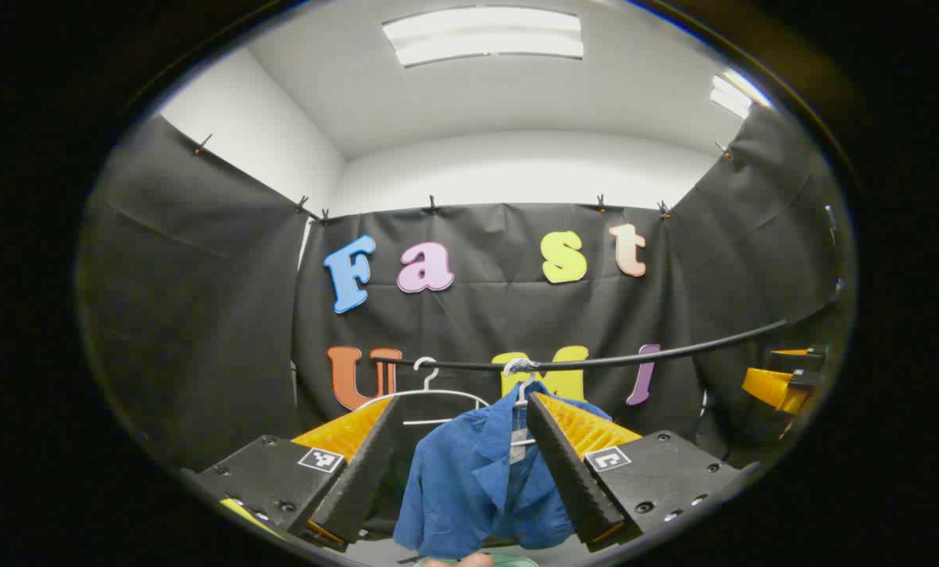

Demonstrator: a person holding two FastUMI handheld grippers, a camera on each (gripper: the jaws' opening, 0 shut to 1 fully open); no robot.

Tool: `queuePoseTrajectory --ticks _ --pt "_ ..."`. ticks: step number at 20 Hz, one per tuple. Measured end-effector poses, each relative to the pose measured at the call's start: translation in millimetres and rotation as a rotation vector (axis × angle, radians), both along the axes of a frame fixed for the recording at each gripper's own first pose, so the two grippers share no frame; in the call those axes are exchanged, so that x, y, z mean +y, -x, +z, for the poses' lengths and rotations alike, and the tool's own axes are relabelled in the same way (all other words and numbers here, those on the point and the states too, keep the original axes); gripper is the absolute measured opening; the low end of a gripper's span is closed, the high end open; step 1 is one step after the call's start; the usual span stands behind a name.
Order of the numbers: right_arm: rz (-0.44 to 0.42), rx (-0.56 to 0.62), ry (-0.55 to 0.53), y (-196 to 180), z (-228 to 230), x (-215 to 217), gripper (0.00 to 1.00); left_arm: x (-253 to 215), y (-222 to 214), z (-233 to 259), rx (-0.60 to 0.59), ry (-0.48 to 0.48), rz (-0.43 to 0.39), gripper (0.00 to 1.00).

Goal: Grasp the clothes on the hanger with both hands and then place them into the laundry hamper below.

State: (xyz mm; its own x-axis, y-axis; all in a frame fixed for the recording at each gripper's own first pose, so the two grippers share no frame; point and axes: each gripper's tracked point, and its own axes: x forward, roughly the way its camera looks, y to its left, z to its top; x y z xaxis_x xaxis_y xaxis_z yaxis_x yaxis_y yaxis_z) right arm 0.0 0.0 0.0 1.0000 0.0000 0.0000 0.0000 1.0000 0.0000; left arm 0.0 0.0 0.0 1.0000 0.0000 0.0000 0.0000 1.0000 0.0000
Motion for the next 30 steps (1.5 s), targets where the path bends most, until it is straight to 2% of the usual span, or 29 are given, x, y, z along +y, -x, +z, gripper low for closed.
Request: queuePoseTrajectory --ticks 2,7,20,24,29,30 --pt "-0.044 -0.005 0.019 -2 0 0 0.98 8 -8 -2 -0.001 0.001 -0.012 1.00" --pt "-0.072 0.025 0.027 -1 -13 19 0.99 22 -14 -11 0.004 -0.004 -0.043 1.00" --pt "-0.140 0.055 0.038 0 -25 58 1.00 65 -11 -29 0.032 -0.001 -0.029 1.00" --pt "-0.149 0.069 0.046 -4 -34 75 0.99 68 -13 -41 0.043 0.001 -0.057 1.00" --pt "-0.175 0.133 0.060 -13 -62 90 1.00 63 -19 -71 0.096 0.051 -0.112 1.00" --pt "-0.174 0.143 0.061 -16 -67 94 1.00 62 -22 -76 0.107 0.055 -0.119 0.91"
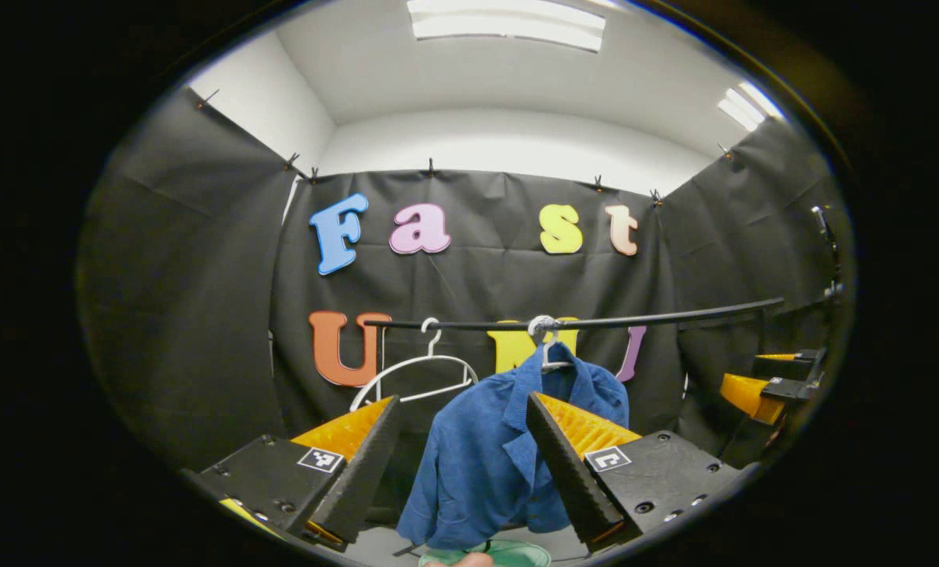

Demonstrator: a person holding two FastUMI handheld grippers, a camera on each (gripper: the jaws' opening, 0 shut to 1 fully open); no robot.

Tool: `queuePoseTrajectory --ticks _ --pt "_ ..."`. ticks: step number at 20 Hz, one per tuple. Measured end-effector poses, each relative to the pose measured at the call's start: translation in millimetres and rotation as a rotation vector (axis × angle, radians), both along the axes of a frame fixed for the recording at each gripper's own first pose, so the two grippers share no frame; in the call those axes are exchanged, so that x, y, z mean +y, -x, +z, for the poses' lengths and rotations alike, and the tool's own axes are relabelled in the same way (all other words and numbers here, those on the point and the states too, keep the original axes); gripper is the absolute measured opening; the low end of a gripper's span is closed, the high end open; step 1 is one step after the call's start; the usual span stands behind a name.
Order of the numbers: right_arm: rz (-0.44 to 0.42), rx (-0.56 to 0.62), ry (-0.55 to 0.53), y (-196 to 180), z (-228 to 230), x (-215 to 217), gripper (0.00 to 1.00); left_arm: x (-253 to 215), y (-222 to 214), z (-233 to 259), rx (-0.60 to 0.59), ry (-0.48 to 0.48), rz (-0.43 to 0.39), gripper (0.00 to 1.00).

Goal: Grasp the clothes on the hanger with both hands and then place them into the laundry hamper below.

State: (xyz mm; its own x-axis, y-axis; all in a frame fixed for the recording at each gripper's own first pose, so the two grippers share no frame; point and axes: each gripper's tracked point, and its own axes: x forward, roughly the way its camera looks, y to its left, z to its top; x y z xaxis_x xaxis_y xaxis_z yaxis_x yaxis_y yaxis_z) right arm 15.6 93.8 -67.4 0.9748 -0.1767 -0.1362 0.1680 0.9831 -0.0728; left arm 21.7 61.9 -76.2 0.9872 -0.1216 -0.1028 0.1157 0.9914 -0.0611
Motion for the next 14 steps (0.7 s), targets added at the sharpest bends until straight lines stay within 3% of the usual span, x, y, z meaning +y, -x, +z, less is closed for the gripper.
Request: queuePoseTrajectory --ticks 2,3,5,7,10,14 --pt "0.005 0.027 -0.006 -8 -13 5 0.99 -8 -4 -13 0.020 0.004 -0.022 0.91" --pt "0.006 0.044 -0.010 -13 -21 7 0.99 -12 -8 -20 0.031 0.003 -0.032 1.00" --pt "0.009 0.074 -0.022 -28 -36 7 0.99 -17 -16 -34 0.050 -0.005 -0.029 0.96" --pt "0.014 0.106 -0.041 -46 -54 5 0.99 -26 -25 -50 0.076 0.009 -0.027 1.00" --pt "0.066 0.145 -0.090 -78 -82 11 1.00 -48 -39 -77 0.128 0.026 -0.037 0.96" --pt "0.176 0.200 -0.146 -127 -112 31 0.99 -63 -61 -107 0.177 0.021 -0.015 1.00"
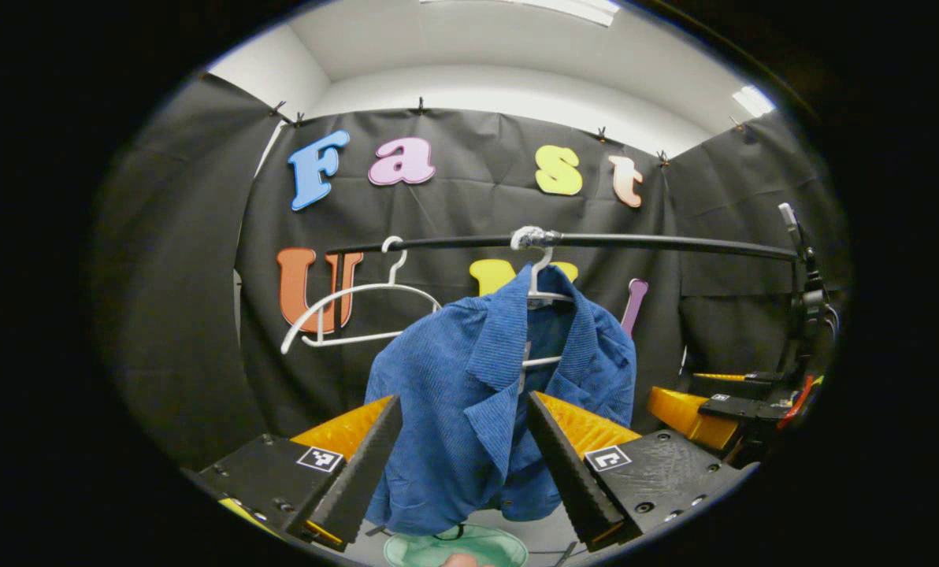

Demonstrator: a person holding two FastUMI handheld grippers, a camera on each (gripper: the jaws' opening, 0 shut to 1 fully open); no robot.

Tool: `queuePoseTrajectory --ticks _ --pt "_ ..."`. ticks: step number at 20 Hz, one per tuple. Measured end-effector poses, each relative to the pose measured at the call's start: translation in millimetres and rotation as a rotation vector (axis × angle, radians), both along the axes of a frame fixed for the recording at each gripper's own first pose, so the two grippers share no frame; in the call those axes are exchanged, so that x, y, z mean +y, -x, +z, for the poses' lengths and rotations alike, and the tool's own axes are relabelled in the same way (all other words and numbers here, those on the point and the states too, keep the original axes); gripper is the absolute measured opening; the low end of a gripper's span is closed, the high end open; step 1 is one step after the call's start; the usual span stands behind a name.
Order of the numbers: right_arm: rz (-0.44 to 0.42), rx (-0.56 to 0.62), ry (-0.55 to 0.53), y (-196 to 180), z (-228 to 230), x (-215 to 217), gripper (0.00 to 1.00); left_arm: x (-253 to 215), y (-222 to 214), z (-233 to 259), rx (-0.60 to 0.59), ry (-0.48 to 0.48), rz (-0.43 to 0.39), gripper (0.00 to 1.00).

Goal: Grasp the clothes on the hanger with both hands and then place them into the laundry hamper below.

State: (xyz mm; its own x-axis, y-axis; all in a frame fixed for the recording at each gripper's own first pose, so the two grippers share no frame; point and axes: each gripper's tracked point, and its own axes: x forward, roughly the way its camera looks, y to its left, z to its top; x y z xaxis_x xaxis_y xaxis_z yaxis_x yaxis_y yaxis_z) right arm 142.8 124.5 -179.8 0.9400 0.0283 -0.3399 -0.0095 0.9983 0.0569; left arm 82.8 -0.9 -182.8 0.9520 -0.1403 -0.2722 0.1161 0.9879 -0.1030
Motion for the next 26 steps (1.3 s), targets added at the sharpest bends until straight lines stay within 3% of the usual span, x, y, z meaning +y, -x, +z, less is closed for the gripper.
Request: queuePoseTrajectory --ticks 1,2,6,13,14,15,18,20,21,23,26 --pt "0.019 0.008 -0.004 -11 -6 1 1.00 -3 -6 -7 0.009 -0.006 0.000 0.96" --pt "0.040 0.018 -0.011 -20 -13 6 1.00 -8 -9 -13 0.021 -0.011 -0.003 1.00" --pt "0.116 0.059 -0.039 -48 -35 26 0.99 -24 -30 -36 0.050 -0.019 -0.025 1.00" --pt "0.166 0.136 -0.048 -83 -78 42 1.00 -34 -63 -81 0.108 -0.026 -0.016 1.00" --pt "0.181 0.142 -0.058 -86 -81 45 0.99 -36 -67 -84 0.106 -0.017 -0.019 0.91" --pt "0.184 0.149 -0.062 -91 -84 46 1.00 -35 -70 -88 0.112 -0.014 -0.020 0.96" --pt "0.209 0.154 -0.082 -105 -89 51 0.99 -35 -78 -95 0.121 -0.002 -0.019 1.00" --pt "0.209 0.154 -0.087 -114 -91 53 0.94 -34 -88 -98 0.128 0.010 -0.023 0.96" --pt "0.197 0.154 -0.085 -117 -93 52 0.93 -32 -93 -98 0.129 0.007 -0.019 1.00" --pt "0.180 0.158 -0.089 -120 -93 47 0.87 -29 -97 -101 0.134 0.009 -0.008 0.80" --pt "0.150 0.155 -0.091 -116 -90 28 0.60 -26 -99 -103 0.155 0.016 0.023 0.52"
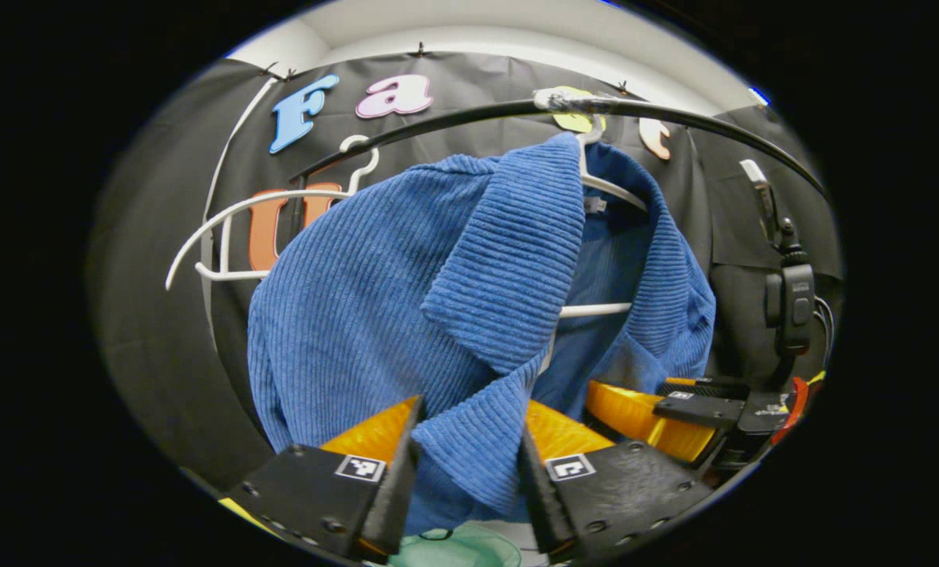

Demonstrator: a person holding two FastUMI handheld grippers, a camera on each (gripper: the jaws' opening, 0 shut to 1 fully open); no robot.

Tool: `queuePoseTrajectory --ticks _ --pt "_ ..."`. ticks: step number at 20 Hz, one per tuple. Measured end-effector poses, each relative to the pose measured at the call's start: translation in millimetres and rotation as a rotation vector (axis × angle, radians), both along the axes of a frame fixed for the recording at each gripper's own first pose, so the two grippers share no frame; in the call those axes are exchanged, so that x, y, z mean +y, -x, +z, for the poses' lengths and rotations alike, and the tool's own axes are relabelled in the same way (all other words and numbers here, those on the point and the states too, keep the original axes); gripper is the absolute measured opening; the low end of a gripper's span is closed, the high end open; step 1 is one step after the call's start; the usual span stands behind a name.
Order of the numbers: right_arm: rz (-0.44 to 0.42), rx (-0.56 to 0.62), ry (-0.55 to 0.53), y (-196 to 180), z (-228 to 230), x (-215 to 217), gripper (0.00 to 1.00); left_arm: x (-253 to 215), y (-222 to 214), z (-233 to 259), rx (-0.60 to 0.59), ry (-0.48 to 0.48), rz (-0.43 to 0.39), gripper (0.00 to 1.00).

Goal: Grasp the clothes on the hanger with both hands and then place them into the laundry hamper below.

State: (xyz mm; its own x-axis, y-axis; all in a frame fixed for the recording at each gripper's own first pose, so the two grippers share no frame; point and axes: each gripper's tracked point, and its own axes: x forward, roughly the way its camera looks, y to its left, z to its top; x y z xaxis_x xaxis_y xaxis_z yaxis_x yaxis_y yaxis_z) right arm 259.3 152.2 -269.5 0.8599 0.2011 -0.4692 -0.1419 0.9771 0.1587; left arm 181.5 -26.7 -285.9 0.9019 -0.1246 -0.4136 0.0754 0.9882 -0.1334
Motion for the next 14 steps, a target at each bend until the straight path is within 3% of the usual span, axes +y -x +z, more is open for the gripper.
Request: queuePoseTrajectory --ticks 1,2,4,6,8,9,14 --pt "-0.023 -0.007 0.007 2 1 -11 0.52 7 0 1 0.003 -0.016 0.035 0.43" --pt "-0.045 -0.015 0.011 3 3 -21 0.38 15 1 3 0.001 -0.026 0.074 0.33" --pt "-0.074 -0.027 -0.011 10 11 -38 0.23 12 5 7 0.001 0.017 0.079 0.14" --pt "-0.100 -0.040 -0.059 17 19 -54 0.17 19 12 17 -0.007 0.045 0.097 0.11" --pt "-0.143 -0.063 -0.132 20 30 -69 0.14 28 14 29 -0.025 0.066 0.125 0.16" --pt "-0.168 -0.066 -0.171 20 34 -76 0.14 34 14 37 -0.037 0.072 0.140 0.11" --pt "-0.207 -0.090 -0.333 19 64 -100 0.12 65 11 74 -0.084 0.072 0.210 0.10"
